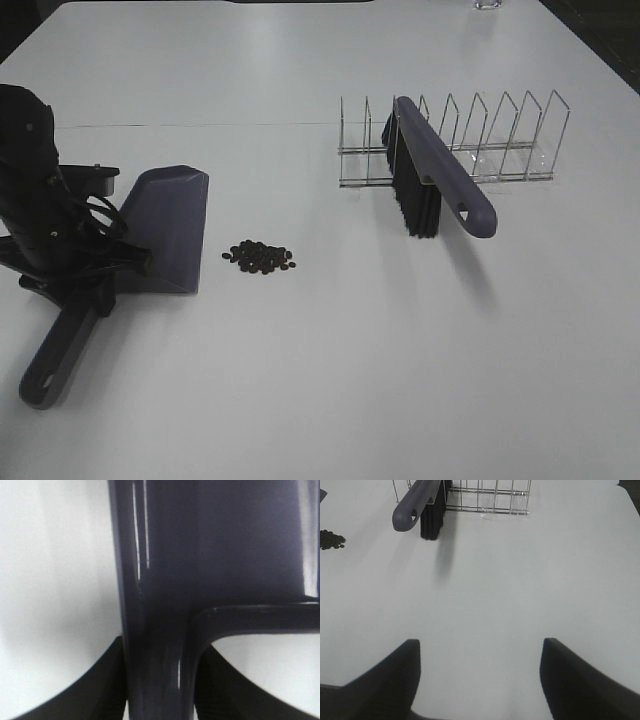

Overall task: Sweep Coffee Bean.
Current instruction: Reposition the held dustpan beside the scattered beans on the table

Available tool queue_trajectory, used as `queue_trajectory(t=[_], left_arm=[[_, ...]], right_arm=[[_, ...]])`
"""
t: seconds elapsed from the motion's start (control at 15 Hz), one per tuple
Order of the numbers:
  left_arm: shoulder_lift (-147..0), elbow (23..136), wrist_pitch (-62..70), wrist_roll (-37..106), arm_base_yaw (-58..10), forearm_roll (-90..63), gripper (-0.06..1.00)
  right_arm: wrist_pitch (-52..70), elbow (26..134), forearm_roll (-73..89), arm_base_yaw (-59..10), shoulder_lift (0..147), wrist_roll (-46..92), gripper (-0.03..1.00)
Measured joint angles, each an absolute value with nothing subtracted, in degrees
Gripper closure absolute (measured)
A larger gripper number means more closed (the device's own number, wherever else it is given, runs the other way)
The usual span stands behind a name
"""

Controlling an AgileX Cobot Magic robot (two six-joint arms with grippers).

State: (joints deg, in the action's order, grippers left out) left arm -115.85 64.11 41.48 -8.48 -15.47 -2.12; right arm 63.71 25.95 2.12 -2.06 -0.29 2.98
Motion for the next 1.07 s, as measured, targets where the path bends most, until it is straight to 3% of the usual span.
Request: queue_trajectory(t=[0.53, 1.07], left_arm=[[-106.9, 52.8, 42.2, -9.1, -16.2, -2.0, 0.61], [-106.9, 52.3, 38.6, -10.1, -18.9, -1.0, 0.61]], right_arm=[[63.7, 26.0, 2.1, -2.1, -0.3, 3.0, 0.38], [63.7, 26.0, 2.2, -2.1, -0.3, 3.0, 0.38]])
